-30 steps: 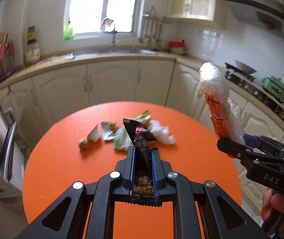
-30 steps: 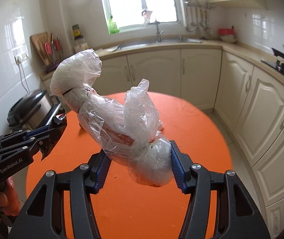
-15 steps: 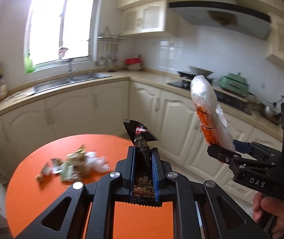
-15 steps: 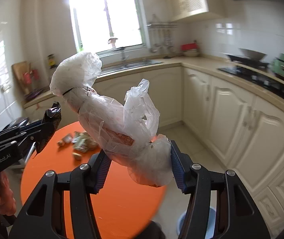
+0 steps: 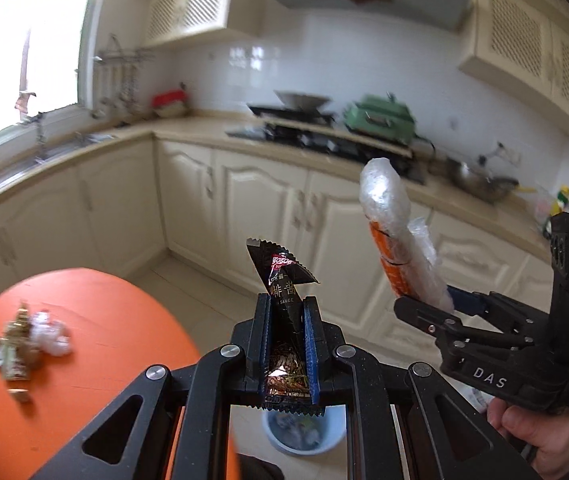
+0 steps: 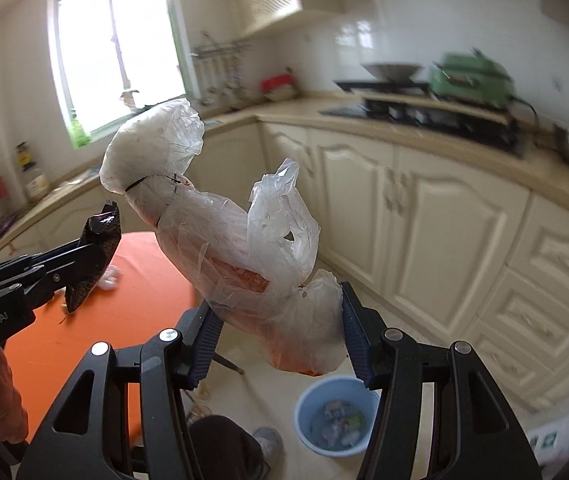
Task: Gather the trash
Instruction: 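Carry both items to the blue bin and open both tools to drop them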
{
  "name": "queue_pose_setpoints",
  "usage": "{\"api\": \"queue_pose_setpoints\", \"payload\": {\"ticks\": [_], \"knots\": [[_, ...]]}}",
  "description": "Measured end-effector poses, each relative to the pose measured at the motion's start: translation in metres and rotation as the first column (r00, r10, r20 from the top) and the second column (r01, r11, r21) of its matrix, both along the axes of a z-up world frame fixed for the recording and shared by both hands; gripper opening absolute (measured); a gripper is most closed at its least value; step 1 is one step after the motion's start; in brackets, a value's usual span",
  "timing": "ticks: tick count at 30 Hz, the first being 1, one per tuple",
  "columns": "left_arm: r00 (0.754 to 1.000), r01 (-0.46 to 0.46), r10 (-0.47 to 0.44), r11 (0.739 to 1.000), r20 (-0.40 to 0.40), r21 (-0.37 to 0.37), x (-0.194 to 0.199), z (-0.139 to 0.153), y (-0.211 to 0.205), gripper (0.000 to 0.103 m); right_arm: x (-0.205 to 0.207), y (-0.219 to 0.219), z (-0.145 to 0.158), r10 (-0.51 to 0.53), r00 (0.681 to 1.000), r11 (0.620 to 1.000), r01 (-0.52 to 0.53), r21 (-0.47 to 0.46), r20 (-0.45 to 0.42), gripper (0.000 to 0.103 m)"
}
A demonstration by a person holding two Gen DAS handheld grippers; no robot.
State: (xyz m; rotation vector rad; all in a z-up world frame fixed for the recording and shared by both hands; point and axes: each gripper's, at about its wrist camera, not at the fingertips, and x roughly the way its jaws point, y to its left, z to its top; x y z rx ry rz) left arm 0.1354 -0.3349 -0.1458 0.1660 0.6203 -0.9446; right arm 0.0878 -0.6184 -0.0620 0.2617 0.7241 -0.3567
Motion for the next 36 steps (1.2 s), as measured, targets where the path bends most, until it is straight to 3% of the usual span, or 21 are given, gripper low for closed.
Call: {"api": "queue_pose_setpoints", "payload": {"ticks": [8,9,19,22,27,32,36], "knots": [[0.990,0.090,-0.076,0.989,-0.118,0.113,0.006,-0.060,-0.059,0.011,-0.023,-0.053,-0.075,-0.116,0.985,0.987,0.128,0.096,-0.125,0.056],[0.988,0.095,-0.078,0.988,-0.130,0.125,0.007,-0.056,-0.068,0.011,-0.025,-0.062,-0.087,-0.128,0.981,0.982,0.146,0.119,-0.143,0.056],[0.958,0.174,-0.096,0.944,-0.271,0.281,0.025,-0.113,-0.164,0.013,-0.026,-0.104,-0.189,-0.167,0.942,0.939,0.242,0.245,-0.291,0.057],[0.954,0.169,-0.071,0.929,-0.291,0.329,0.036,-0.134,-0.193,0.027,-0.025,-0.115,-0.223,-0.184,0.920,0.913,0.290,0.286,-0.346,0.066],[0.952,0.162,-0.039,0.906,-0.303,0.392,0.052,-0.161,-0.222,0.067,-0.036,-0.125,-0.261,-0.217,0.893,0.870,0.360,0.336,-0.395,0.091],[0.957,0.126,-0.006,0.908,-0.288,0.400,0.063,-0.170,-0.233,0.084,-0.045,-0.124,-0.258,-0.243,0.882,0.870,0.383,0.312,-0.403,0.103],[0.967,0.101,0.002,0.914,-0.253,0.393,0.059,-0.161,-0.228,0.094,-0.046,-0.121,-0.247,-0.253,0.877,0.882,0.383,0.276,-0.407,0.103]]}}
